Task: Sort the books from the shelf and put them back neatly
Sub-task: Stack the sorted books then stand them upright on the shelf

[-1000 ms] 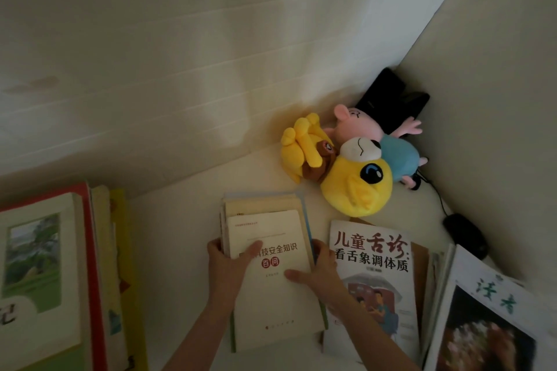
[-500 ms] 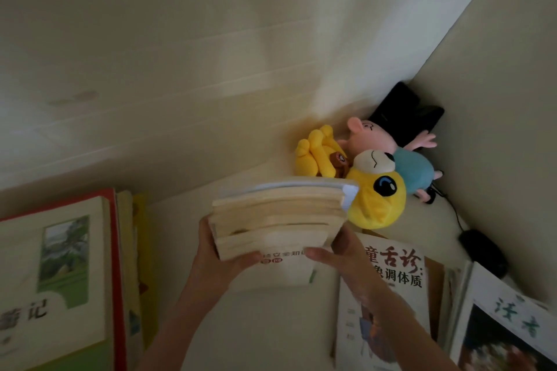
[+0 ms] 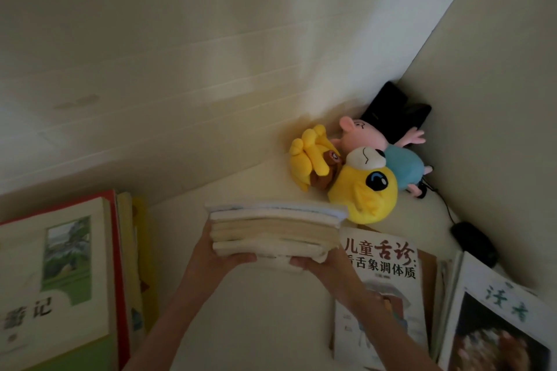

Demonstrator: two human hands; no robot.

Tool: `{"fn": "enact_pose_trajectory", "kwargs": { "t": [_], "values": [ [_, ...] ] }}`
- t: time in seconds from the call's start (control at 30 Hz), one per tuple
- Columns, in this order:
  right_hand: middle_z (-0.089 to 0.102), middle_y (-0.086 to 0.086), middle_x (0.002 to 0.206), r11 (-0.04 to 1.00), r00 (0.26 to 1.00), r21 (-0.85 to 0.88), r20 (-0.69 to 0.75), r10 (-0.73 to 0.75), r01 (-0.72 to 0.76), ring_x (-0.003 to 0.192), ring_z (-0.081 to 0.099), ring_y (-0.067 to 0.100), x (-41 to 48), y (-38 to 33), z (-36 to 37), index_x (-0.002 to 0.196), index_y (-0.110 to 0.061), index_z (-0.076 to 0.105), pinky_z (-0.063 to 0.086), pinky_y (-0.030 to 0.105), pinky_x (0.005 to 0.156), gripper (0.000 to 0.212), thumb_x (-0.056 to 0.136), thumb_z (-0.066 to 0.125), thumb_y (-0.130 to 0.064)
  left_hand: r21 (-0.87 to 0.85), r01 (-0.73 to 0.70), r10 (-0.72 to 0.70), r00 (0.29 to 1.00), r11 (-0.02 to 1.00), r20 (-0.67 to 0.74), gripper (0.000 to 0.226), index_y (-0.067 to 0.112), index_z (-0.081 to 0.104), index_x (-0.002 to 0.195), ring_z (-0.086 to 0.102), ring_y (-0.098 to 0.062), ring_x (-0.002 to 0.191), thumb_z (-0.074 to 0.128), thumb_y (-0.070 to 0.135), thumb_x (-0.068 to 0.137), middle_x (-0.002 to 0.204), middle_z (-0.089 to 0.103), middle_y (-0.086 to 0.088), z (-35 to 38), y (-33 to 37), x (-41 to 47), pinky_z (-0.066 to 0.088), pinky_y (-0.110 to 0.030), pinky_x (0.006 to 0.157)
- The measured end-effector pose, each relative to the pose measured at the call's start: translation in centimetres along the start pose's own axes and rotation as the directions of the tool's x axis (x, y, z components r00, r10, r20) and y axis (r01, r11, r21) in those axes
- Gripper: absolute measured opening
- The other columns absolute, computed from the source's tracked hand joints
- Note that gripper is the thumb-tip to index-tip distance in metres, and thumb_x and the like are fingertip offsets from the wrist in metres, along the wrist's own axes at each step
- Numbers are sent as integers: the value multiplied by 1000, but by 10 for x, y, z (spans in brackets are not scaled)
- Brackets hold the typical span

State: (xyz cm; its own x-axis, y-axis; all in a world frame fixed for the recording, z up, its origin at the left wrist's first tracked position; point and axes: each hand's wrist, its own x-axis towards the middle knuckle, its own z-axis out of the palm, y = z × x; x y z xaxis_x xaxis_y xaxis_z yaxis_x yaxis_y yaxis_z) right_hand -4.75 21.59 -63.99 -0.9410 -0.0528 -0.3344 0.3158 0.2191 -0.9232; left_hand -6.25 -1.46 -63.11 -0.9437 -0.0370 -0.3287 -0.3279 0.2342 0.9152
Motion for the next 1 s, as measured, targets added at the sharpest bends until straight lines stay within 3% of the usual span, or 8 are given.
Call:
{"fn": "enact_pose_trajectory", "kwargs": {
  "t": [0.1, 0.23, 0.33, 0.47, 0.57, 0.73, 0.87, 1.0],
  "values": [
    [64, -17, 115, 999, 999, -24, 33, 34, -34, 105, 60, -5, 9, -15, -8, 133, -26, 43, 53, 21, 83, 78, 68, 85, -19, -16, -1, 0, 998, 1000, -59, 72, 20, 47, 117, 60, 15, 76, 86, -2, 60, 99, 61, 12, 5, 7, 6, 48, -7, 59],
    [68, -1, 116, 973, 966, 18, 118, 228, -232, 101, 67, 12, 24, -16, -10, 123, -18, 53, 56, 34, 87, 62, 70, 83, -25, -19, 138, -139, 984, 990, -112, 62, 27, 46, 114, 66, -9, 79, 86, 23, 66, 93, 63, 11, 7, -3, 13, 55, -27, 61],
    [71, 0, 106, 942, 927, -26, 173, 334, -334, 89, 69, 11, 24, -2, 3, 104, -18, 65, 57, 27, 80, 30, 77, 78, -21, 13, 252, -248, 960, 968, -129, 58, 26, 48, 110, 68, -21, 78, 85, 32, 66, 94, 66, -1, 8, -24, 13, 58, -40, 69],
    [69, 4, 114, 908, 898, -73, 138, 419, -412, 98, 68, 16, 20, 27, 22, 117, -10, 60, 57, 38, 87, 79, 55, 87, -51, 38, 335, -330, 938, 941, -106, 60, 23, 48, 111, 67, -21, 79, 86, 30, 66, 99, 65, -6, 10, -53, 8, 56, -38, 68],
    [65, 3, 118, 884, 890, -152, 49, 454, -443, 108, 61, 19, 19, 36, 36, 119, -12, 57, 52, 39, 94, 67, 68, 80, -50, 61, 373, -364, 923, 926, -123, 53, 19, 53, 108, 68, -22, 79, 84, 32, 68, 97, 67, -7, 12, -63, 7, 56, -36, 67],
    [36, 3, 121, 887, 916, -231, -123, 381, -400, 119, 42, 24, 0, 41, 52, 137, -20, 38, 42, 40, 103, 66, 84, 65, -49, 103, 385, -377, 922, 917, -84, 46, 9, 60, 103, 66, -17, 75, 84, 29, 69, 99, 69, -8, 14, -66, 12, 49, -25, 55],
    [25, 1, 154, 820, 914, -498, -398, 72, -281, 141, 20, 23, -26, 59, 14, 146, -21, 32, 29, 41, 112, 53, 98, 47, -37, 29, 386, -383, 920, 922, -86, 61, 13, 43, 112, 61, -23, 81, 85, 20, 68, 101, 58, -7, 19, -61, 10, 48, -26, 58],
    [44, 19, 144, 643, 909, -706, -416, -39, -296, 128, 46, 42, -51, 95, -29, 144, -11, 30, 45, 55, 93, 54, 98, 35, -38, -13, 405, -405, 911, 914, -77, 68, 11, 43, 120, 65, -23, 82, 86, 21, 67, 103, 61, -9, 19, -63, 9, 52, -30, 63]
  ]
}}
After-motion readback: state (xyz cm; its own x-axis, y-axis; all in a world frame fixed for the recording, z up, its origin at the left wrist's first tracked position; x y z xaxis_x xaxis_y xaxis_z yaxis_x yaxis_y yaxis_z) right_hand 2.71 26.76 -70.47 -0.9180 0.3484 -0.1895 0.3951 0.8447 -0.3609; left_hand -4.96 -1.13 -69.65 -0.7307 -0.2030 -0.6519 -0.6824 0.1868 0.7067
